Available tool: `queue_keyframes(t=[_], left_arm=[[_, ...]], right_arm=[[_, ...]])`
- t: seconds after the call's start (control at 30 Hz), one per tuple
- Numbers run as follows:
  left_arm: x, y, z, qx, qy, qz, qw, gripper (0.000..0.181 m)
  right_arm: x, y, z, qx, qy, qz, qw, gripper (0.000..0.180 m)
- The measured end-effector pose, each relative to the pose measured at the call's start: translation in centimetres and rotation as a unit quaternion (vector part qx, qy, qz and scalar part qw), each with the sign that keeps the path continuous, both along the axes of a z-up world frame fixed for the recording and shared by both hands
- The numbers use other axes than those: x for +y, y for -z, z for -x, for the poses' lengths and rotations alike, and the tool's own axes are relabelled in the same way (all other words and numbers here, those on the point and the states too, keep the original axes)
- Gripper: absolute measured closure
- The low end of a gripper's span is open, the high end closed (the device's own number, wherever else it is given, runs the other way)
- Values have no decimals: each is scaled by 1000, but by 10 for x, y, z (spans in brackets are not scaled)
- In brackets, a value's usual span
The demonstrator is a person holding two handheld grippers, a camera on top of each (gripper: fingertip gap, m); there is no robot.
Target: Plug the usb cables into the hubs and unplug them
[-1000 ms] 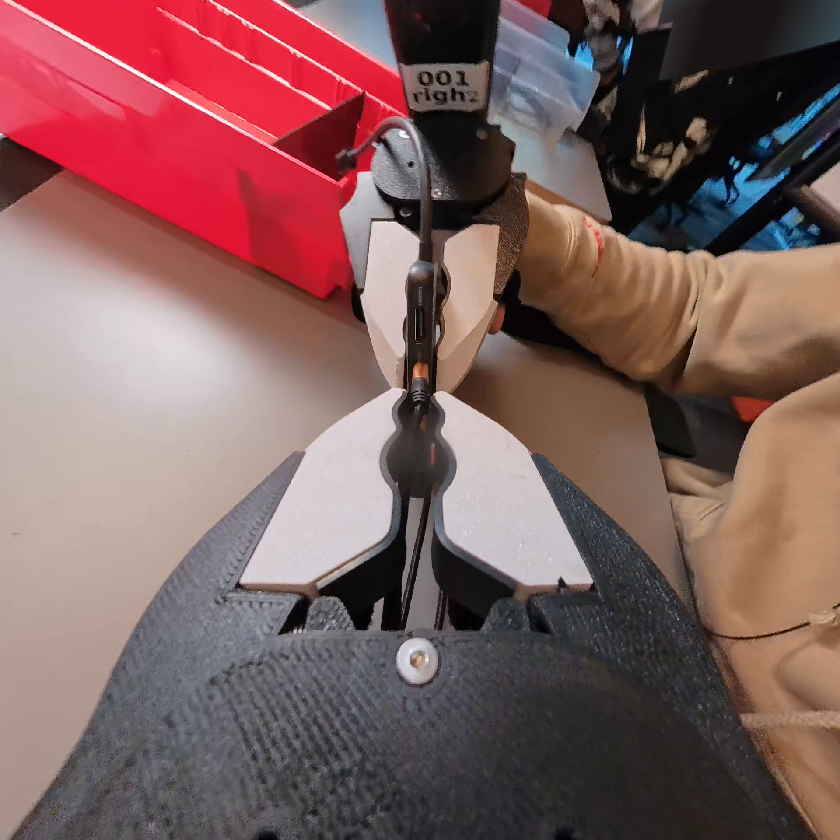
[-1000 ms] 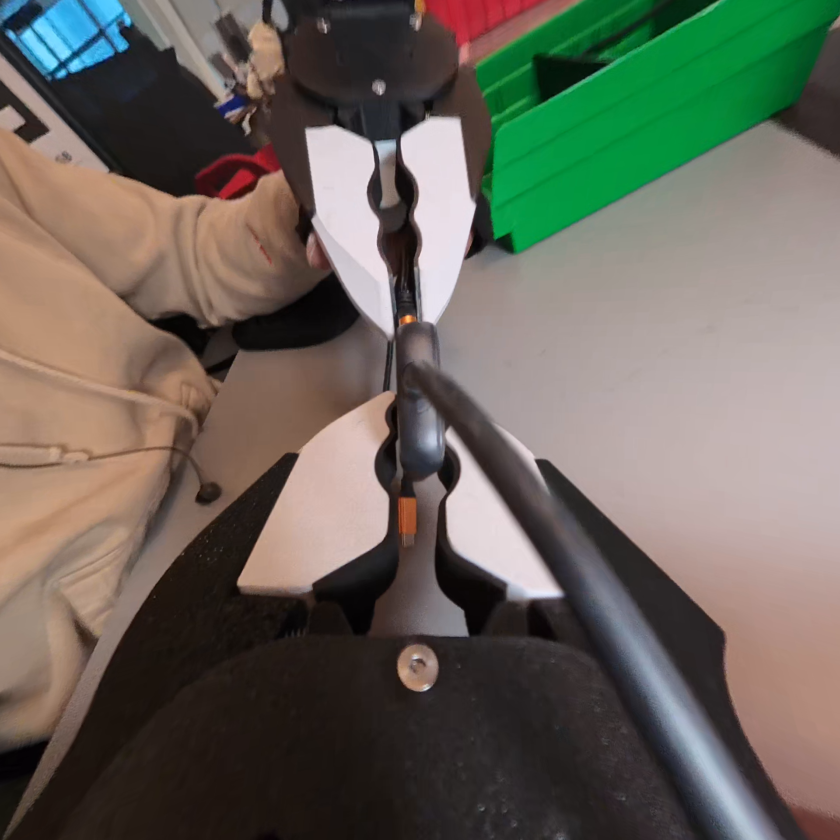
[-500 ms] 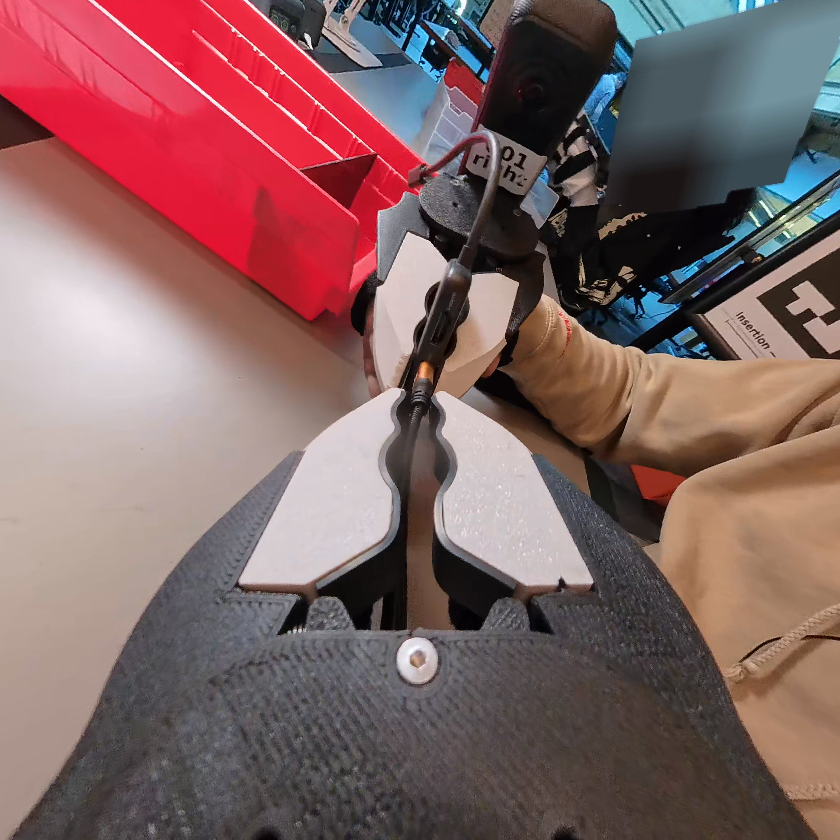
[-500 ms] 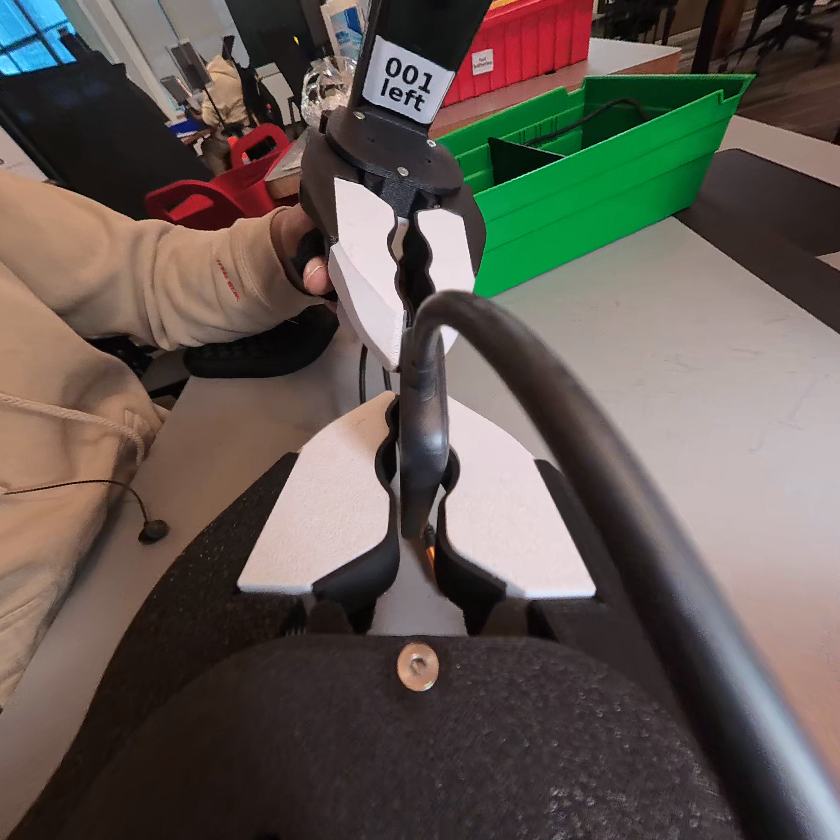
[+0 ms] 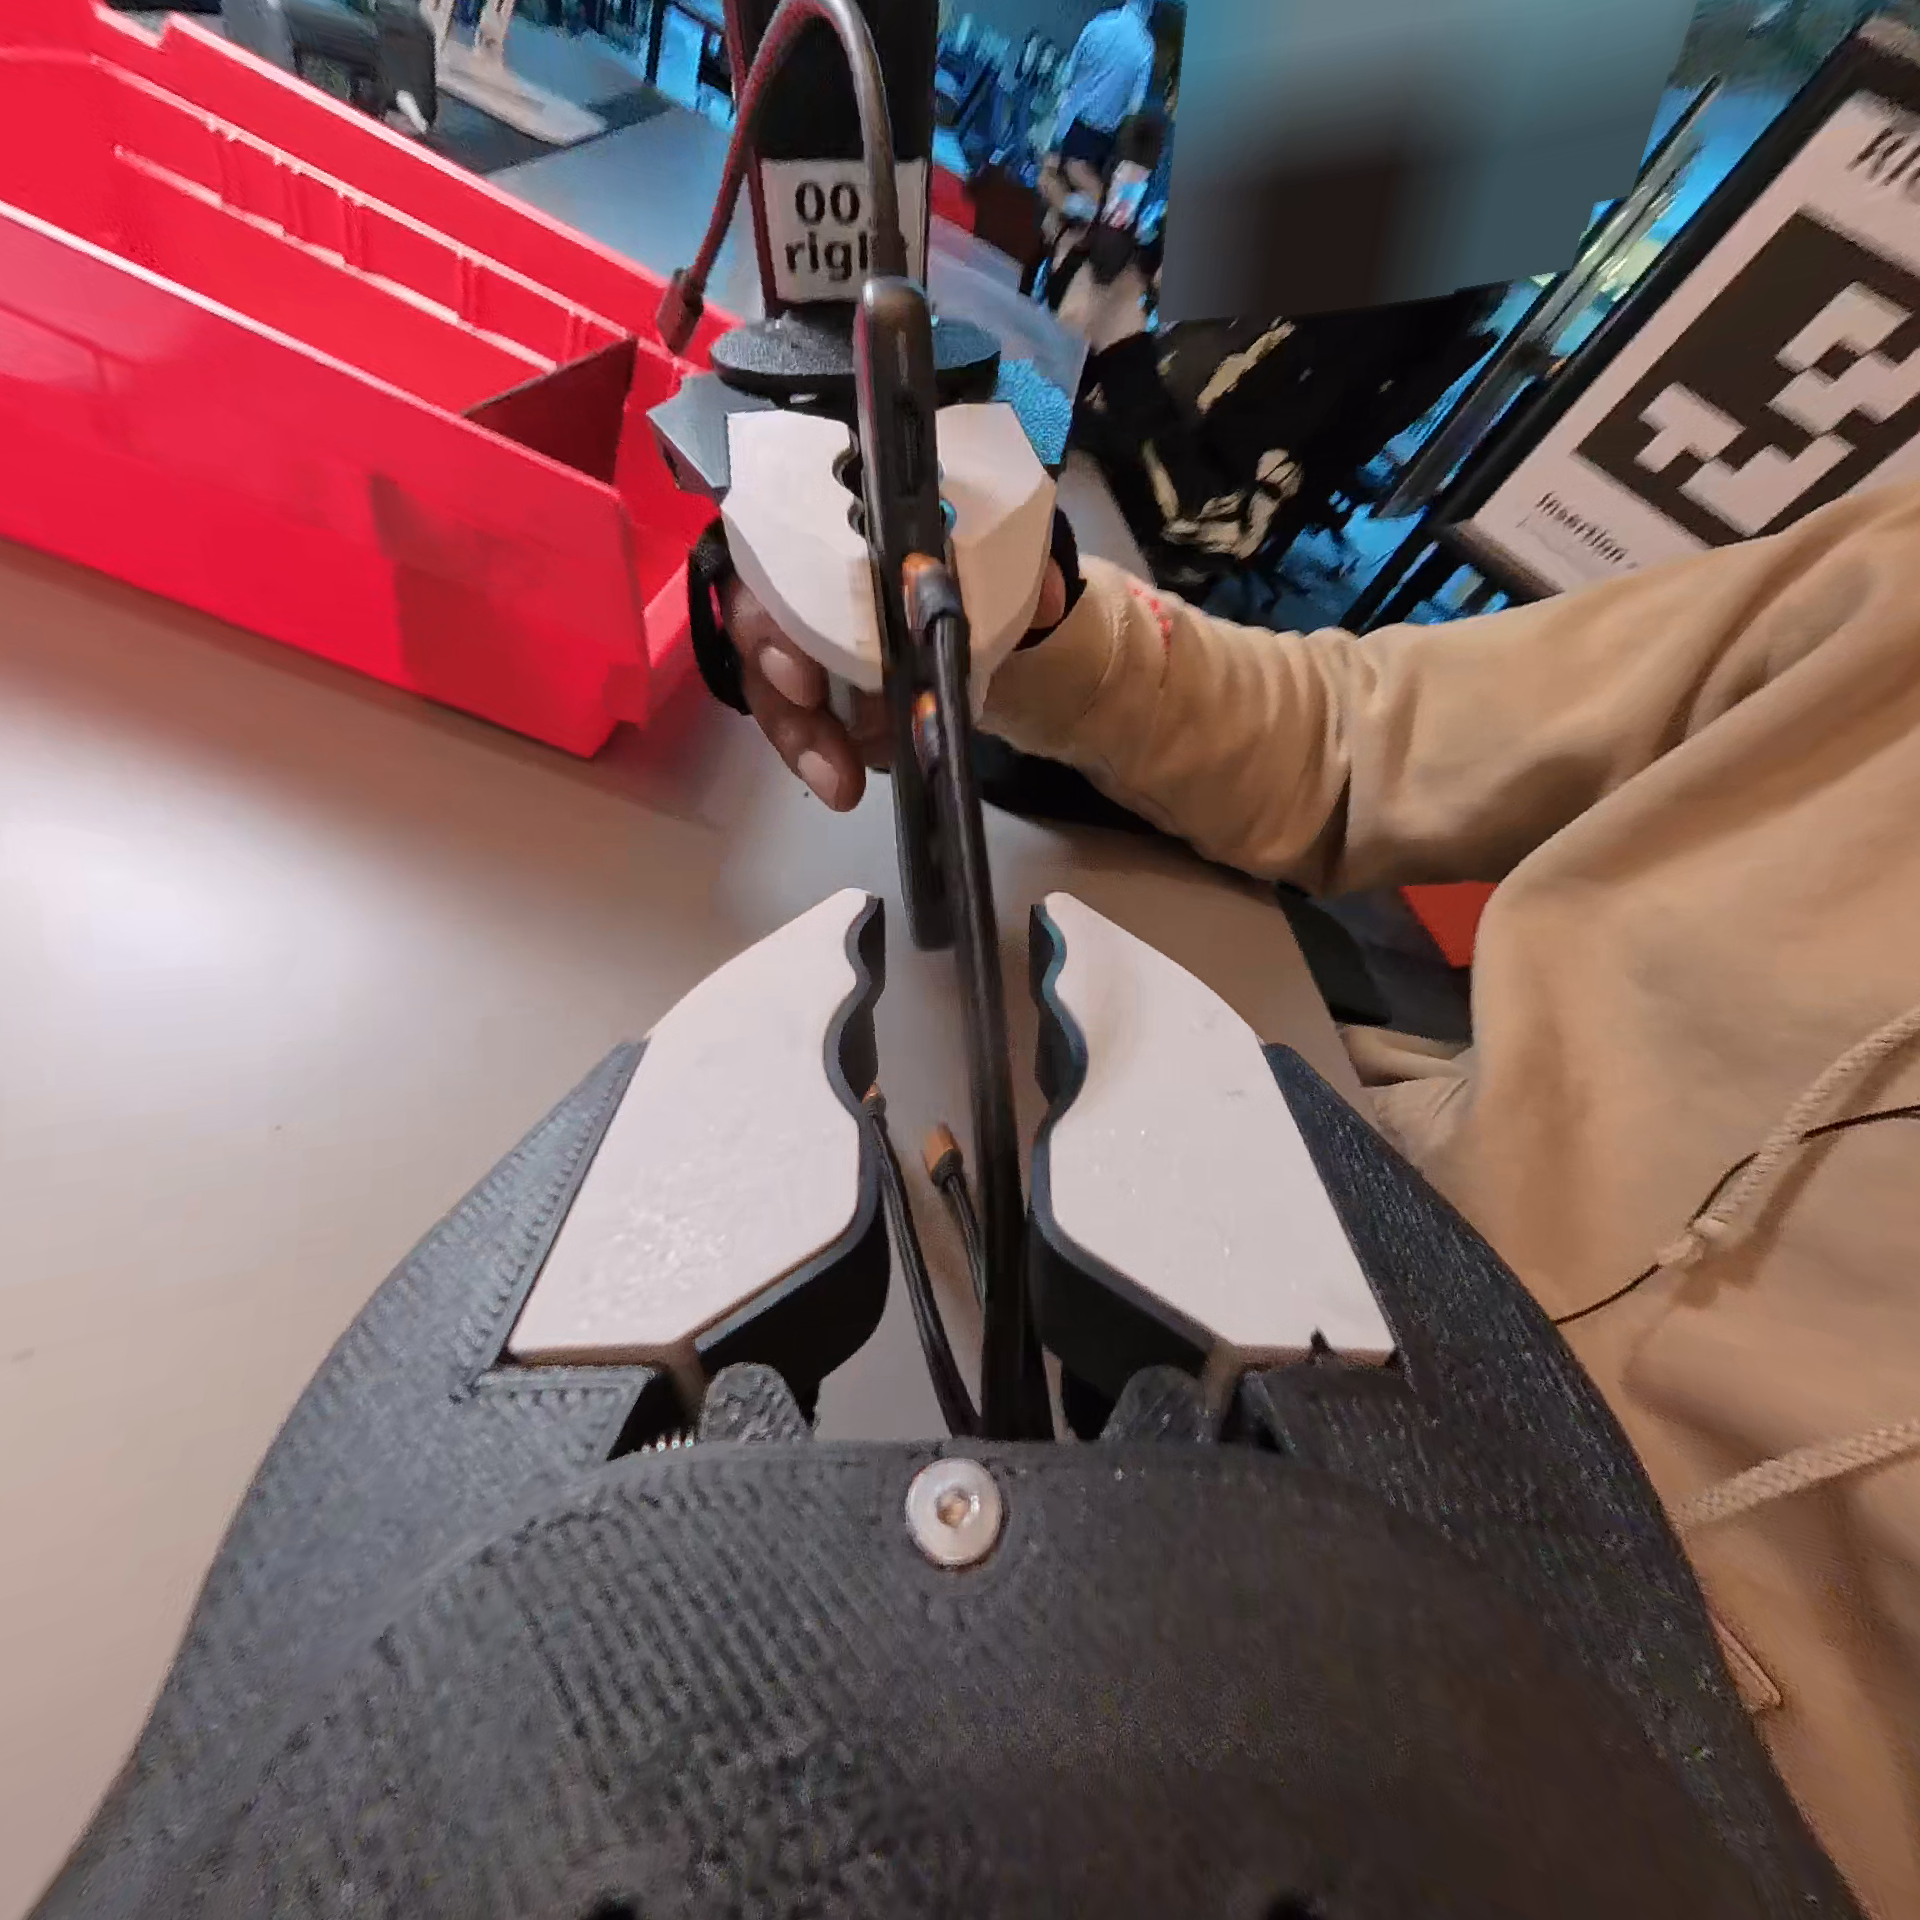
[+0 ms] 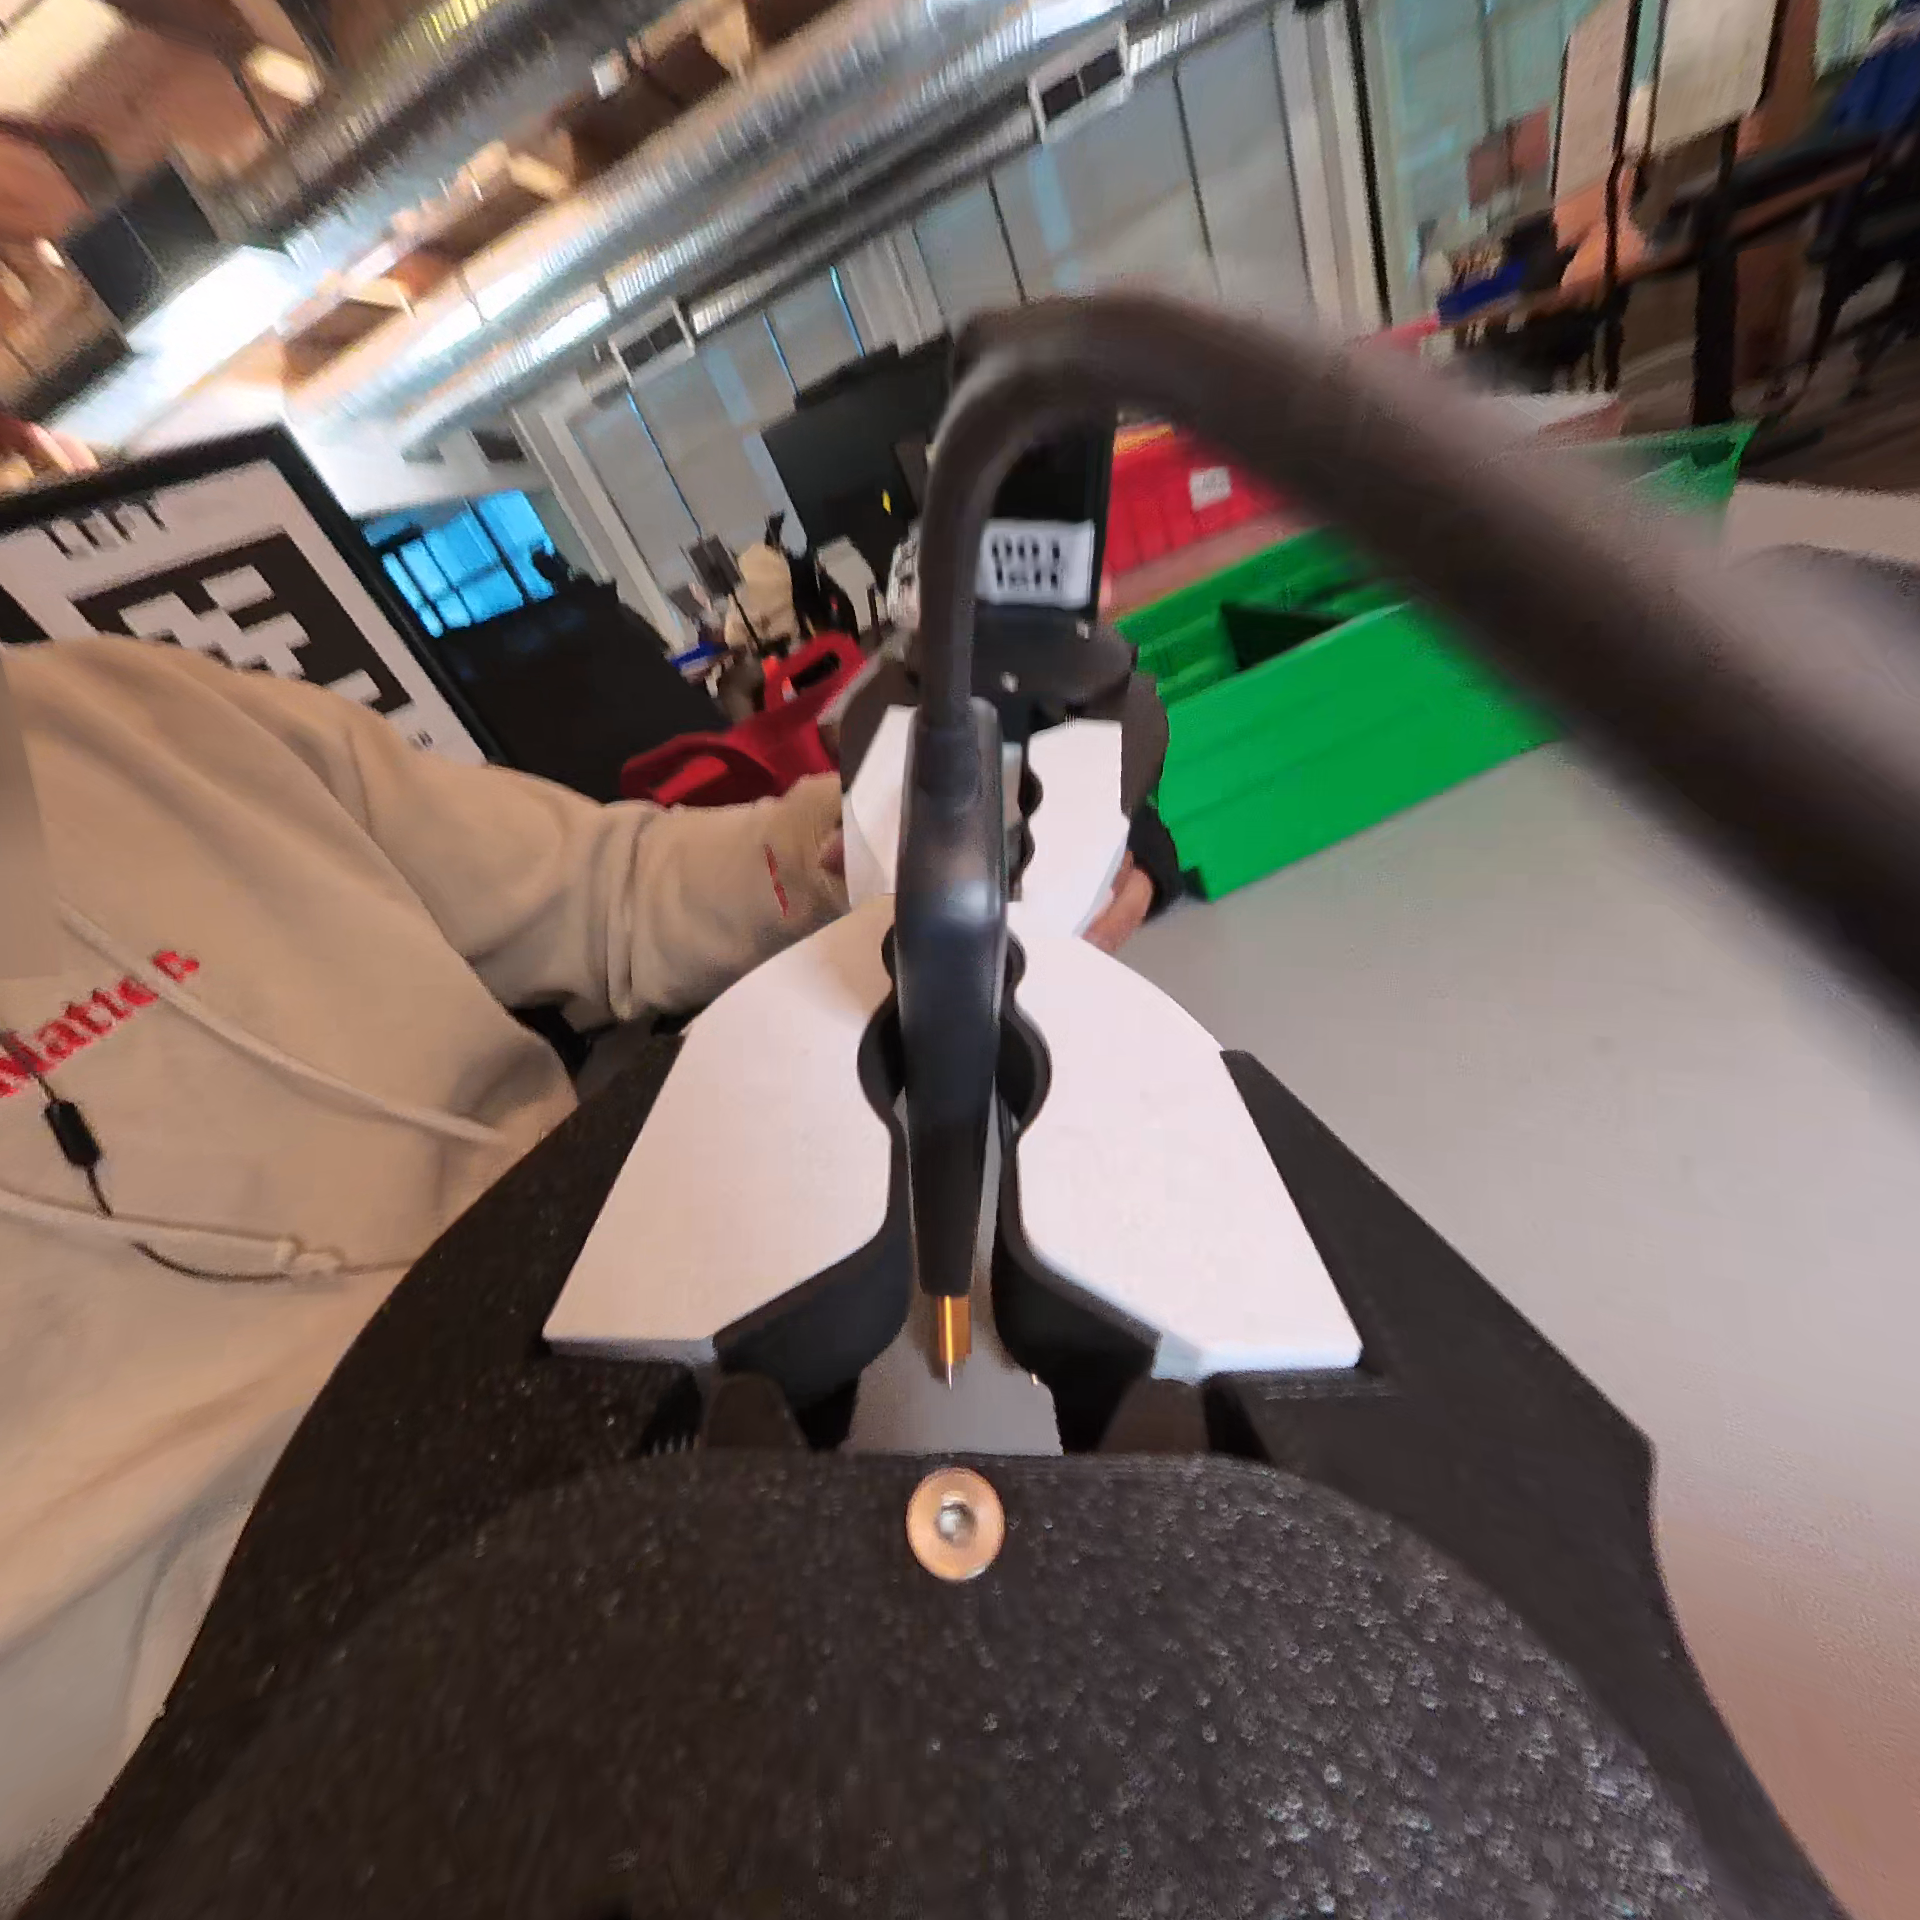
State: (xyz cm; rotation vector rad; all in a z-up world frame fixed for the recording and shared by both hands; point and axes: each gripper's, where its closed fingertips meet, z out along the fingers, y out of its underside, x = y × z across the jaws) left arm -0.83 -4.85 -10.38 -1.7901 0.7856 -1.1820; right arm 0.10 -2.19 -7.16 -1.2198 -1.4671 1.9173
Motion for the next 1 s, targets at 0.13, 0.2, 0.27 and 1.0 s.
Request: queue_keyframes(t=[0.13, 0.2, 0.27, 1.0], left_arm=[[6, -11, 3, -39, -20, -41, 998, 148], [11, -15, -1, -52, -41, -61, 996, 146], [16, -14, -8, -65, -55, -70, 994, 145], [45, -25, 45, -88, -190, -53, 976, 168]], right_arm=[[14, -26, -3, 77, 41, 60, 994, 168], [15, -35, -3, 108, 51, 83, 989, 168], [13, -40, -1, 132, 66, 90, 985, 167], [21, 48, 10, -214, 101, -94, 967, 147]])
